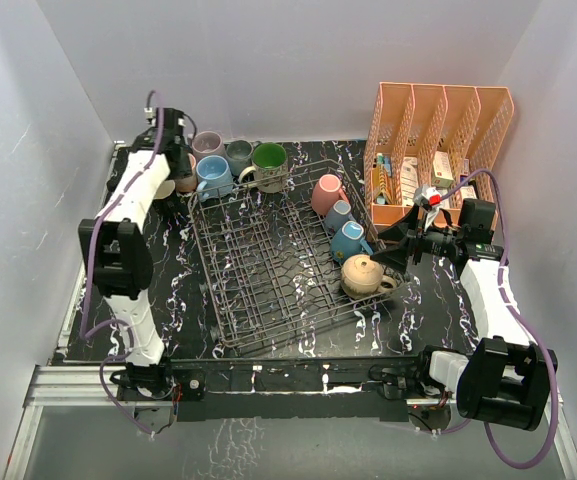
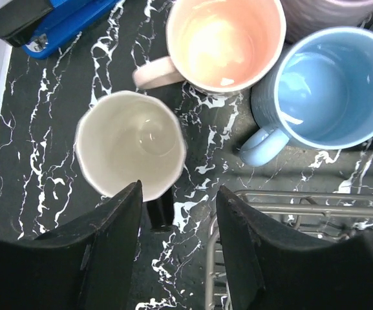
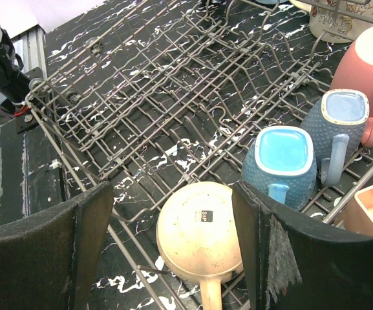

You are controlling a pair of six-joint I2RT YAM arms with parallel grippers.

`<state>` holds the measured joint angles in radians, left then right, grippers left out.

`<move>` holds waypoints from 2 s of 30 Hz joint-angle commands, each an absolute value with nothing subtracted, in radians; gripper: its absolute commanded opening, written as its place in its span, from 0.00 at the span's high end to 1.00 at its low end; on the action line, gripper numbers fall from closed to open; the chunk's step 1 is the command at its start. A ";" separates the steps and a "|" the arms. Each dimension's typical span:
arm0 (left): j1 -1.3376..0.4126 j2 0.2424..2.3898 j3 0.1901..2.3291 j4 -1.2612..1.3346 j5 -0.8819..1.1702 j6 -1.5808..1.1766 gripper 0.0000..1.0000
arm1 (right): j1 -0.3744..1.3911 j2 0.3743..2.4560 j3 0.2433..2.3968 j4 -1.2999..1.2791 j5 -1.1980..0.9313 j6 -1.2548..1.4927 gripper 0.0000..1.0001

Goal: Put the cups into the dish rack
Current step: Pick up the cup at the center of the board.

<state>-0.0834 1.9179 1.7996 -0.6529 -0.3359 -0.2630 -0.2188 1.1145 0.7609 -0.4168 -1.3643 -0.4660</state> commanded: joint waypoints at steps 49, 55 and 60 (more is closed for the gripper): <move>-0.044 2.101 1.848 -0.692 -0.369 -0.254 1.00 | -0.222 1.152 0.764 -0.396 -1.352 -0.506 0.24; -0.031 1.982 1.757 -0.640 -0.394 -0.254 1.00 | -0.222 1.155 0.764 -0.397 -1.354 -0.511 0.24; -0.031 1.807 1.608 -0.572 -0.407 -0.257 1.00 | -0.222 1.158 0.764 -0.402 -1.356 -0.517 0.24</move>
<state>-0.0387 2.0064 1.6962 -0.6025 -0.3683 -0.2588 -0.2188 1.1580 0.7559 -0.4175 -1.3506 -0.4969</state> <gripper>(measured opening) 0.057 0.764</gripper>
